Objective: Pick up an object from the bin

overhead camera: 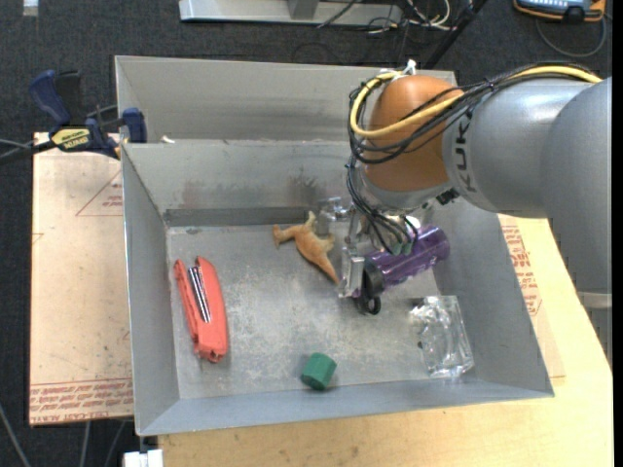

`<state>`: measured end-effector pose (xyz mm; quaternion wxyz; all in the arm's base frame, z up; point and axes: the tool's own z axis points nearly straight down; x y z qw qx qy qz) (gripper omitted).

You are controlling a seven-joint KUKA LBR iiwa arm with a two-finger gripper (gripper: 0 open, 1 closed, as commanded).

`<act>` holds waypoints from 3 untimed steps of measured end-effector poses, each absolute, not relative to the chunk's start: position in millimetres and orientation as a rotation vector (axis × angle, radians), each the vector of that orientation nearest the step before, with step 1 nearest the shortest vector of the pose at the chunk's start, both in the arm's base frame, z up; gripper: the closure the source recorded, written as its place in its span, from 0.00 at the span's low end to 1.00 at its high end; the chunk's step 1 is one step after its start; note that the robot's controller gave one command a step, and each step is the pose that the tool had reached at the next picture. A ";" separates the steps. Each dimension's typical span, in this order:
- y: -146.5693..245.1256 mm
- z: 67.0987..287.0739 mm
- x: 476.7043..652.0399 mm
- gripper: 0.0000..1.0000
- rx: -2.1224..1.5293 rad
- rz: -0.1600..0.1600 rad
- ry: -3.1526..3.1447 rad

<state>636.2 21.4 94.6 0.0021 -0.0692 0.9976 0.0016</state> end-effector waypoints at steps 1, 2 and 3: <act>-15.8 78.4 614.6 0.00 -0.624 0.006 3.073; -64.5 79.2 626.9 0.00 -0.842 0.006 3.022; -77.2 77.1 614.9 0.00 -0.616 0.001 3.066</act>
Offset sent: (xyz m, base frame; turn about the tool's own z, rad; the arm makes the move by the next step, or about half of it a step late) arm -0.0035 -0.0981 -0.0138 -0.4157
